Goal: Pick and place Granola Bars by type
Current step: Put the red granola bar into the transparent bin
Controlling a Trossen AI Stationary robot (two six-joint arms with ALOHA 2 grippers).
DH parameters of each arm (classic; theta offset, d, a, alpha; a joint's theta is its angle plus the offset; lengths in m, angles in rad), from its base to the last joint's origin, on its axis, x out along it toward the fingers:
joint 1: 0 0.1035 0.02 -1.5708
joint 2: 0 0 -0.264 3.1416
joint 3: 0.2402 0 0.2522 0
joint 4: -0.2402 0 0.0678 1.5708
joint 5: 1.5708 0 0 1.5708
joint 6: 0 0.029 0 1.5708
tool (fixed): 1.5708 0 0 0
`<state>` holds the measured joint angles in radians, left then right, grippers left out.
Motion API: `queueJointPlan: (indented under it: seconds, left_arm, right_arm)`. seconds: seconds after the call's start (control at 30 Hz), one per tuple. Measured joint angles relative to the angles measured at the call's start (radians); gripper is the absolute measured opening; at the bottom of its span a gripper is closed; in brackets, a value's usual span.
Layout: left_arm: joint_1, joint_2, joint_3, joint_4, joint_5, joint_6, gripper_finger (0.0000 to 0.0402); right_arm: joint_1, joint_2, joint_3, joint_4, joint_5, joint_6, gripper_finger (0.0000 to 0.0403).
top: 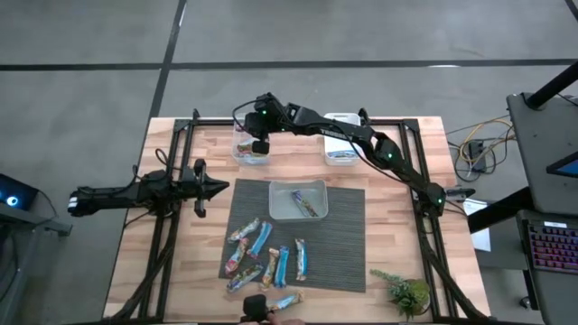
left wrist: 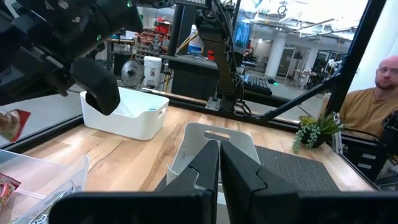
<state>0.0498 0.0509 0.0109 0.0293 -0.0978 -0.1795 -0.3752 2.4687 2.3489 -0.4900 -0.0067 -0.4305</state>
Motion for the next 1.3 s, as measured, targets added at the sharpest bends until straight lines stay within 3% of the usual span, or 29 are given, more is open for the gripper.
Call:
queueJointPlan:
  seconds: [1.3]
  left_arm:
    - [0.000, 0.000, 0.000, 0.000, 0.000, 0.000, 0.0000]
  right_arm:
    - [-0.003, 0.000, -0.048, 0.011, 0.001, 0.000, 0.0071]
